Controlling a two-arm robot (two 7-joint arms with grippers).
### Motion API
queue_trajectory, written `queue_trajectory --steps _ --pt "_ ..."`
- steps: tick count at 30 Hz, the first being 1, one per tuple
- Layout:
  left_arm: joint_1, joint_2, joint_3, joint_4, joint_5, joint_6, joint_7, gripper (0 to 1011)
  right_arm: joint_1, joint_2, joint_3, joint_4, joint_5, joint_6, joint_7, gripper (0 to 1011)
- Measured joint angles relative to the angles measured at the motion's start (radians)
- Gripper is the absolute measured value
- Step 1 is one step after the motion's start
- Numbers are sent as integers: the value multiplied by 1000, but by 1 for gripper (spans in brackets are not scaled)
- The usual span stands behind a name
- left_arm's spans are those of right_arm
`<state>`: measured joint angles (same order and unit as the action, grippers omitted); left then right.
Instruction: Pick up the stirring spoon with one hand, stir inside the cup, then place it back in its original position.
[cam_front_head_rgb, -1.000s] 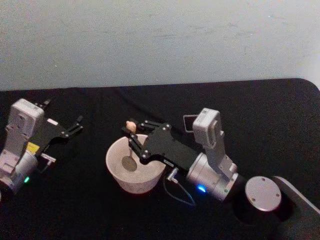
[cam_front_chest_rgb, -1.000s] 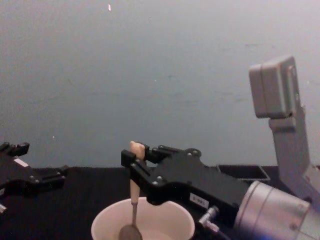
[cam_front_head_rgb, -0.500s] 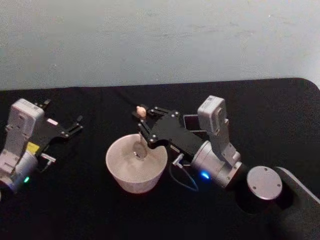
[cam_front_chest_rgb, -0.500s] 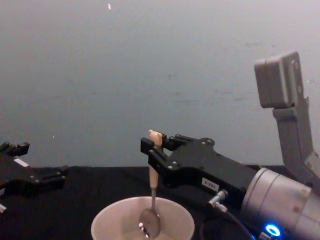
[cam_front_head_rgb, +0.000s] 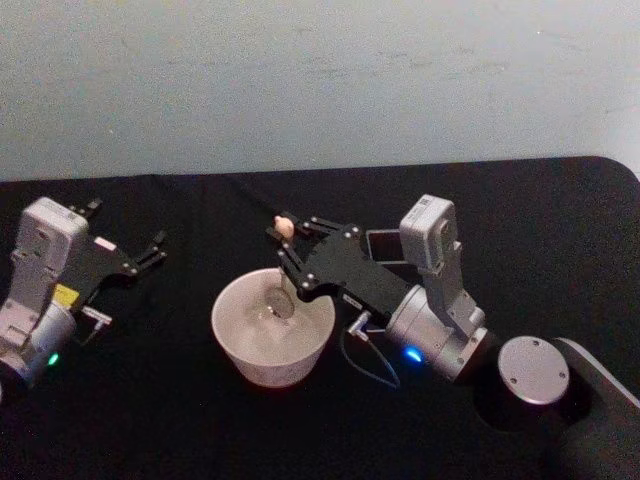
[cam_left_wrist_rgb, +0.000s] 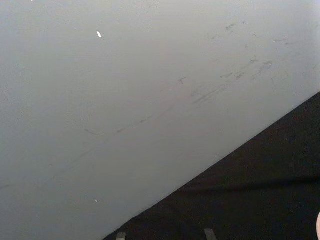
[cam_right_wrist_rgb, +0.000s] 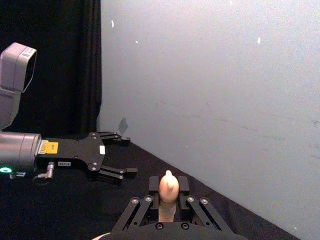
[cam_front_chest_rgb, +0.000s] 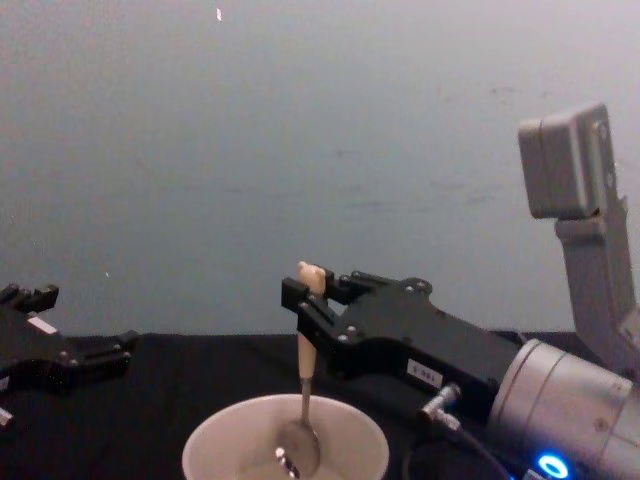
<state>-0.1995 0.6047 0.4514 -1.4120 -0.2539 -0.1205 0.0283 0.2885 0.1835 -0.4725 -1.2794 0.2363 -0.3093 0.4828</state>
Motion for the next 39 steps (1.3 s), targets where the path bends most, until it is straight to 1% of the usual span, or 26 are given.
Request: queue_trajectory --steps 4,8,9,14,18,22,27,28,33,34,39 --pt "0 0 0 0 0 0 0 1001 -7 7 6 -26 12 2 8 212" --pt "0 0 0 0 0 0 0 1001 -17 32 19 -95 40 15 25 212" --pt "0 0 0 0 0 0 0 1001 -17 32 19 -95 40 15 25 212" --pt "0 0 0 0 0 0 0 1001 -29 72 47 -203 91 40 39 212" --pt "0 0 0 0 0 0 0 1001 -35 92 63 -250 116 47 43 212" --pt "0 0 0 0 0 0 0 1001 -44 125 88 -303 146 52 44 212" --pt "0 0 0 0 0 0 0 1001 -53 155 112 -337 166 53 42 212" --pt "0 0 0 0 0 0 0 1001 -58 165 121 -346 171 53 39 212" --pt "0 0 0 0 0 0 0 1001 -76 195 148 -370 179 55 27 212" --pt "0 0 0 0 0 0 0 1001 -84 204 158 -379 180 59 20 212" --pt "0 0 0 0 0 0 0 1001 -110 227 182 -404 185 79 1 212"
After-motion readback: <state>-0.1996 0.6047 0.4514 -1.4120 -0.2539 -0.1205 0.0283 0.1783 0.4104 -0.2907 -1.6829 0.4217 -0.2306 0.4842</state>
